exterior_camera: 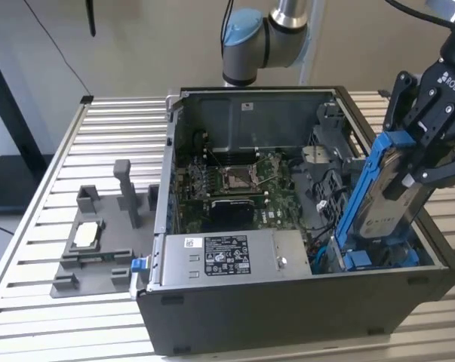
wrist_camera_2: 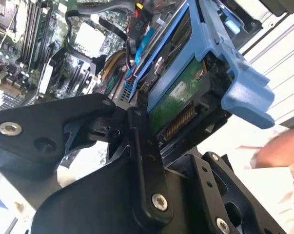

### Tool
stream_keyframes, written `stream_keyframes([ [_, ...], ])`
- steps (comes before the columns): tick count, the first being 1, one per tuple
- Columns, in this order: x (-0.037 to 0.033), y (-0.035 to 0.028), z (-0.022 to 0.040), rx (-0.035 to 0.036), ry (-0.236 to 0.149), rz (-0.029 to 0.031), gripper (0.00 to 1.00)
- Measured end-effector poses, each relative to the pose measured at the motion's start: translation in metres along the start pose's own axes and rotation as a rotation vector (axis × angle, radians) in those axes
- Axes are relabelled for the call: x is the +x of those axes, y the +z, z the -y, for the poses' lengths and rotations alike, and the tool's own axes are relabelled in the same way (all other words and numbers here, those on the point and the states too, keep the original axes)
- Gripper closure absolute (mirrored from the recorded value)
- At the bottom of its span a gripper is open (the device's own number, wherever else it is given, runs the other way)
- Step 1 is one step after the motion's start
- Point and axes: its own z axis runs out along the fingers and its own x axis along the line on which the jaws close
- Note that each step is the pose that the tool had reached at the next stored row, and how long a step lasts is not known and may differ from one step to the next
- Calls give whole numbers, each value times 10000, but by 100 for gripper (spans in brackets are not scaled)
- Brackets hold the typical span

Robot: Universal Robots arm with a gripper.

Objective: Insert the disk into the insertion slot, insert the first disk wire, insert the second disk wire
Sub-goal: 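Insert the disk into the insertion slot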

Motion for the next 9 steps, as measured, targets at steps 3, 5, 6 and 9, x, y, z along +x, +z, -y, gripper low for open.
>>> stream_keyframes([
  [3, 3, 33, 16, -71, 3, -6, 68],
  [5, 7, 58, 28, -91, 5, -3, 68],
  [6, 8, 70, 32, -93, 7, -2, 68],
  [9, 10, 99, 51, -198, -1, 7, 68],
])
